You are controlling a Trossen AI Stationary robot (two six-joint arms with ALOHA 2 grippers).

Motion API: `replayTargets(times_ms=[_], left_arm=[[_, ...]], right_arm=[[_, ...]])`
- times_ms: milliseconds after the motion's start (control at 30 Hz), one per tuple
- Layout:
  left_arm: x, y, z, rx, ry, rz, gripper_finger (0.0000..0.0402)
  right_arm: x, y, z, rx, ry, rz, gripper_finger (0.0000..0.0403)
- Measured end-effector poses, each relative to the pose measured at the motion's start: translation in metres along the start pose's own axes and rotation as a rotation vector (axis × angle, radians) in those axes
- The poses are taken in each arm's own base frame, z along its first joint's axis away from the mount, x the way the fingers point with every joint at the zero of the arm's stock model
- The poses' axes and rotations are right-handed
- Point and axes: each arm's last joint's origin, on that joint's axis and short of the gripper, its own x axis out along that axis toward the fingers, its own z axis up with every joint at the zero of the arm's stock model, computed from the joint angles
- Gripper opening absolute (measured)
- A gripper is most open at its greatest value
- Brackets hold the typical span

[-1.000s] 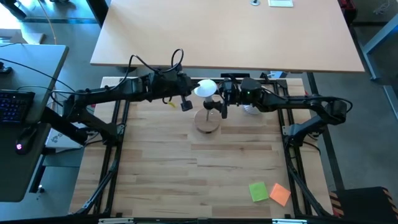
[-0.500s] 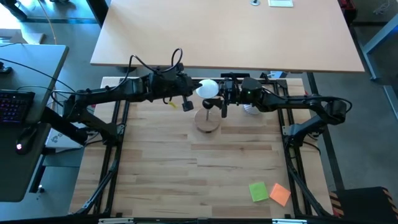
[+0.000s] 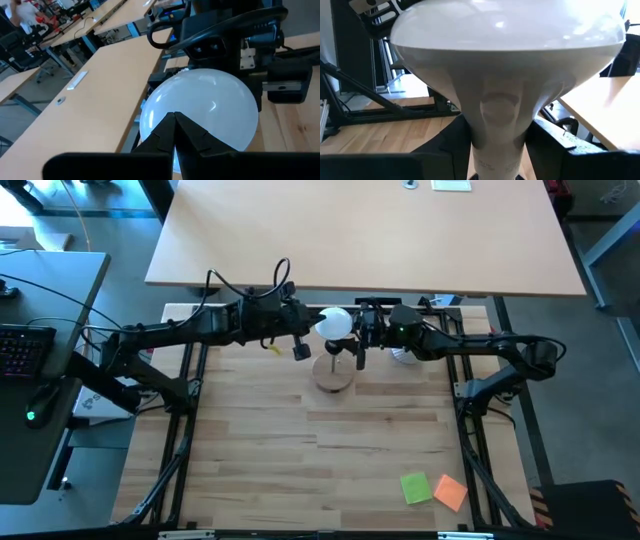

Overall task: Screw lightbulb
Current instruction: Insert the lightbulb into the lamp

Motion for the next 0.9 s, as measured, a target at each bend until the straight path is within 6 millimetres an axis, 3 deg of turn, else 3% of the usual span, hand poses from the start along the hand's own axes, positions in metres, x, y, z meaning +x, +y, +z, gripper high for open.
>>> replayTargets(times_ms=[400,700,900], left_arm=[[-0.002,-0.005,-0.003,0.011,0.060,0.021,0.0000],[-0.008,-0.008,-0.001,0.002,0.076,0.065,0.0002],[-0.011,-0.005,0.004,0.000,0.025,0.091,0.0016]], right_arm=[[0.002,0.010,-0.005,-0.076,0.057,-0.034,0.0149],[-0.012,0.006,-0.026,-0.013,-0.055,-0.058,0.0147],[-0.010,0.006,-0.021,-0.014,-0.075,-0.058,0.0147]])
